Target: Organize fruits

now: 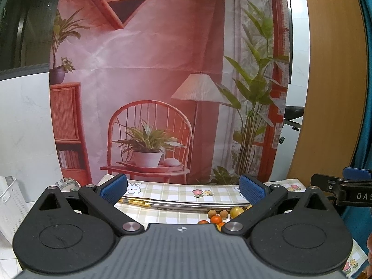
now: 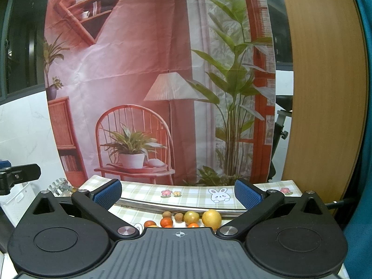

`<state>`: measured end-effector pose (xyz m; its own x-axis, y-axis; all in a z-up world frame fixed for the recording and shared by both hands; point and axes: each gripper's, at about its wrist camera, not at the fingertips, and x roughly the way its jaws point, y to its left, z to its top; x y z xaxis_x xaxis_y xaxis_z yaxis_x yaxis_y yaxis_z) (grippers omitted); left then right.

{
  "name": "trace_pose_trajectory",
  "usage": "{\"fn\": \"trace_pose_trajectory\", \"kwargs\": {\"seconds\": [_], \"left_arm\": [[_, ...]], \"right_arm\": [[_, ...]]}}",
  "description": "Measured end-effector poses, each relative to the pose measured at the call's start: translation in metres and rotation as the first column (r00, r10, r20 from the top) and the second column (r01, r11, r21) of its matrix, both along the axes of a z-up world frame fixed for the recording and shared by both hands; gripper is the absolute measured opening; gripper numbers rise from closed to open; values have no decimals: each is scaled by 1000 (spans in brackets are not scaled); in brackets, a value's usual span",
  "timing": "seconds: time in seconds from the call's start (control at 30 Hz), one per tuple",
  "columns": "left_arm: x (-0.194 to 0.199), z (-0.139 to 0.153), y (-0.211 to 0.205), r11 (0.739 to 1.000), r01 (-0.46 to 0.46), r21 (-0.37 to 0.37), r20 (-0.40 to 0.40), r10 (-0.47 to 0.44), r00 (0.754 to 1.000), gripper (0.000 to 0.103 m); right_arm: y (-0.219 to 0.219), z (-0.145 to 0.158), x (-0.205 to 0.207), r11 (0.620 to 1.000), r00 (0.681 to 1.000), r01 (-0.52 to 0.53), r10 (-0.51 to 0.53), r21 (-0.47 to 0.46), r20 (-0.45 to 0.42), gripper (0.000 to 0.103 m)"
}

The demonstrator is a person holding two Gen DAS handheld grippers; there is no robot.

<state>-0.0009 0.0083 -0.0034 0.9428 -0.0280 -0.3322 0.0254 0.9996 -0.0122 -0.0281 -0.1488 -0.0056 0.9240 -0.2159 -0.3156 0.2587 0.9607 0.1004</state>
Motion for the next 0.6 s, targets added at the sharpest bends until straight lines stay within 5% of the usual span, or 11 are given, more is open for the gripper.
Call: {"fn": "trace_pose_trajectory", "kwargs": {"seconds": [0.6], "left_arm": [[0, 0, -5, 998, -41, 40, -6, 42, 999, 103]], "right_arm": [[-1, 0, -1, 1000, 1000, 1, -1, 0, -1, 103]]}}
